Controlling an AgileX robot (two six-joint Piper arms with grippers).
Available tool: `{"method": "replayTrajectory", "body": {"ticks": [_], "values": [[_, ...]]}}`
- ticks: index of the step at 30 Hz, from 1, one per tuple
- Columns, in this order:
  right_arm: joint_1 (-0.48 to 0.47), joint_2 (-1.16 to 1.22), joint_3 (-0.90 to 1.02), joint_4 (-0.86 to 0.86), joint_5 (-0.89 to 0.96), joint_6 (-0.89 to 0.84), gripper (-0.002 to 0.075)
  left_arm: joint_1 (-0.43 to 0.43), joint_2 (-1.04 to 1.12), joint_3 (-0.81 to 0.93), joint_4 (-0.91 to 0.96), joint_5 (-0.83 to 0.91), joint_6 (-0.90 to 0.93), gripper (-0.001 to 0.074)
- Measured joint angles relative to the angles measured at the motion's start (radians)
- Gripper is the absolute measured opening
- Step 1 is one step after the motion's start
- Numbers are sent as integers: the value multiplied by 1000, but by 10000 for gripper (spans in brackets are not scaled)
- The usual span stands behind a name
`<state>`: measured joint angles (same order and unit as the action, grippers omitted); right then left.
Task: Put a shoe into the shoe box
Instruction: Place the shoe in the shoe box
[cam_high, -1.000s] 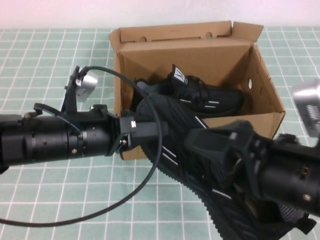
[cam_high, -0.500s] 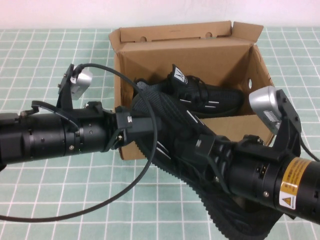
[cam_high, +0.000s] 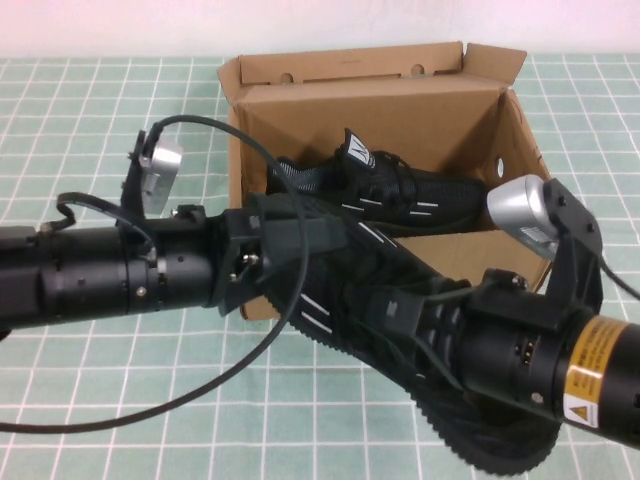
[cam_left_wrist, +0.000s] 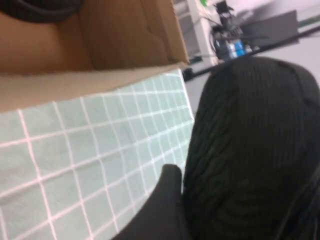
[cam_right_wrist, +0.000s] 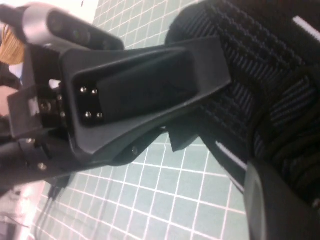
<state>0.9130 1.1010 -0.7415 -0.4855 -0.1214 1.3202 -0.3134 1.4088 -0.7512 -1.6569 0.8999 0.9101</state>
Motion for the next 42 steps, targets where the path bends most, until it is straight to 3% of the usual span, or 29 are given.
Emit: {"method": "replayTrajectory", "body": {"ticks": [6, 12, 17, 19, 23, 25, 31, 36, 38, 42], "values": [[0, -94, 0, -284, 69, 2, -9, 126, 0, 0, 68, 215, -11, 670], [0, -176, 0, -397, 318, -9, -9, 315, -17, 0, 125, 254, -38, 670], [0, -204, -33, -357, 491, -169, -9, 376, -27, 0, 171, 260, -75, 662], [0, -204, -71, -285, 585, -344, -9, 376, -28, 0, 218, 260, -94, 580], [0, -178, -176, -169, 772, -726, -9, 376, -29, 0, 376, 268, -107, 176], [0, -160, -214, -135, 813, -819, -9, 376, -29, 0, 430, 272, -108, 79], [-13, -86, -266, -56, 723, -998, -8, 377, -89, 0, 445, 274, -110, 11], [-108, 6, -335, 9, 687, -1052, -8, 377, -269, 0, 502, 213, -139, 5], [-168, 42, -377, 146, 677, -1158, -8, 377, -353, 0, 556, 170, -171, 5], [-319, 113, -479, 625, 687, -1549, -8, 377, -530, 0, 697, 104, -259, 5]]}}
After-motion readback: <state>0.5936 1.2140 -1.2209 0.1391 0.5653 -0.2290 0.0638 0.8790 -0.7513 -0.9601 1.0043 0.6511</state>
